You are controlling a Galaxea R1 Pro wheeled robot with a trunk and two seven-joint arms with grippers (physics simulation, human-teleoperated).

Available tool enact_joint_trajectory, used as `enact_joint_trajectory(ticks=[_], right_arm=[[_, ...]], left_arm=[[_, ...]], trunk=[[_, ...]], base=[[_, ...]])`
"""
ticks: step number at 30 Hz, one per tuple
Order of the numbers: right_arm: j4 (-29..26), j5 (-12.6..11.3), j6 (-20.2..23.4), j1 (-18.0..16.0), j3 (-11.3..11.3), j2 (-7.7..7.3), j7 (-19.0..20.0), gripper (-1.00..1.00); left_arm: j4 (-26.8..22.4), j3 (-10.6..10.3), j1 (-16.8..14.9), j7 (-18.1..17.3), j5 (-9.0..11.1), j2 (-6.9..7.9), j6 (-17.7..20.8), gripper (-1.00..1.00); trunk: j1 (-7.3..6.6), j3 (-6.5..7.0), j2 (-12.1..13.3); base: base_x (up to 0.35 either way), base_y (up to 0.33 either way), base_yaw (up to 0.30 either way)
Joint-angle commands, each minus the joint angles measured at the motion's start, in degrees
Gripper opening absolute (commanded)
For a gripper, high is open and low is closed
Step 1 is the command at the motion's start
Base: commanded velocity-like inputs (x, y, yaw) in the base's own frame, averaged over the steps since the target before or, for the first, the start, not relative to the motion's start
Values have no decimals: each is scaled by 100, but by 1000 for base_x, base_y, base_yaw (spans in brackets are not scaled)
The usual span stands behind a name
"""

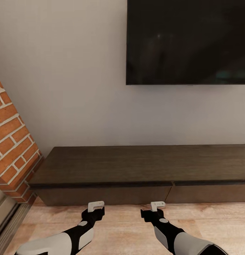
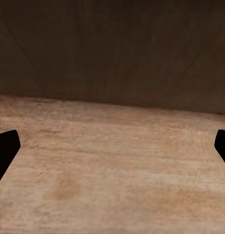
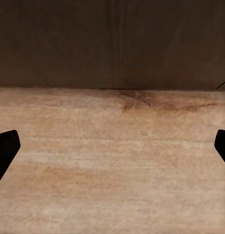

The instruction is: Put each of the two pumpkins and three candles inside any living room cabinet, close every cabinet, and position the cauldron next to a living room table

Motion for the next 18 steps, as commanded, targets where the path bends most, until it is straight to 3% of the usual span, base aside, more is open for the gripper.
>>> enact_joint_trajectory(ticks=[1, 7, 18], right_arm=[[0, 0, -1, 0, 0, -1, 0, 100], [7, 0, -3, 1, -9, 8, 28, 100], [6, -2, -4, 15, -19, 62, 21, 100]], left_arm=[[0, 0, 1, 0, 1, 4, 0, 100], [-6, 14, 2, -3, 26, 13, -8, 100], [-15, 9, 208, 0, 56, 42, 56, 100]], trunk=[[0, 0, 0], [0, 0, 0], [-242, 197, 441]], base=[[0, 0, 0], [0, 0, 0], [0, 0, 0]])
